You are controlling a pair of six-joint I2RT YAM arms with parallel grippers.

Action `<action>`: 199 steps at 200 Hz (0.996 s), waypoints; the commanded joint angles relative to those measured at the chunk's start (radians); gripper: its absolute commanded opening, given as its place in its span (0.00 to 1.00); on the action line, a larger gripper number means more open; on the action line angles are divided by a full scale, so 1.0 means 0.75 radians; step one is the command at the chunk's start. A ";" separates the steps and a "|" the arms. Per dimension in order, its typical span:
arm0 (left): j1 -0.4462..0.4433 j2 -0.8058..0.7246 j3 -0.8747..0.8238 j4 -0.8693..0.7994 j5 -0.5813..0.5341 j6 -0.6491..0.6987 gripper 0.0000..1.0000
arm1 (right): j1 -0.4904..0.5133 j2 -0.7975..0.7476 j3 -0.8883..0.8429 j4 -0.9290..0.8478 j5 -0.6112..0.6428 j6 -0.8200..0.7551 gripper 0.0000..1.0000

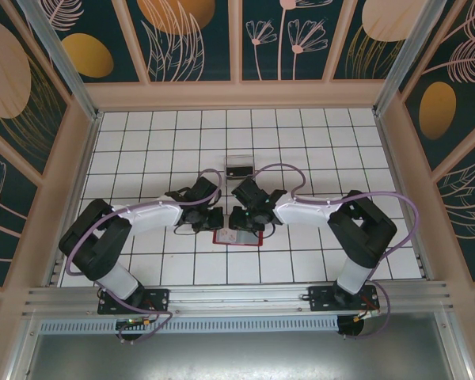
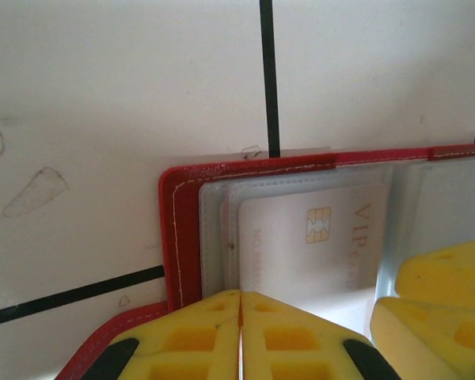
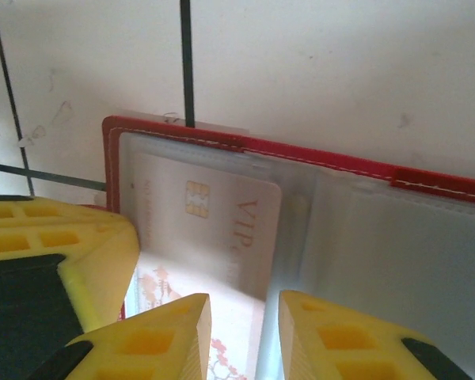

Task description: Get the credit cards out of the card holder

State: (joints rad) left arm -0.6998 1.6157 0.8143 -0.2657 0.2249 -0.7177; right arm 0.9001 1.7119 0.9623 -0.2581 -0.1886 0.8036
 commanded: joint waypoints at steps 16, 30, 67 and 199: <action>-0.004 0.018 0.011 -0.051 -0.028 0.027 0.09 | -0.006 0.031 0.026 0.054 -0.047 0.032 0.29; -0.002 0.019 0.007 -0.049 -0.029 0.027 0.09 | -0.006 0.034 0.025 0.058 -0.047 0.031 0.29; -0.004 0.020 0.008 -0.043 -0.024 0.026 0.09 | -0.009 0.060 0.030 0.052 -0.043 0.026 0.28; -0.004 0.018 -0.018 -0.005 -0.013 0.008 0.09 | -0.007 0.078 0.011 0.206 -0.127 0.090 0.28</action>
State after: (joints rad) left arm -0.6994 1.6176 0.8143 -0.2653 0.2234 -0.7116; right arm 0.8955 1.7519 0.9688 -0.1688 -0.2581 0.8452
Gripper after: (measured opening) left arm 0.092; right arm 0.285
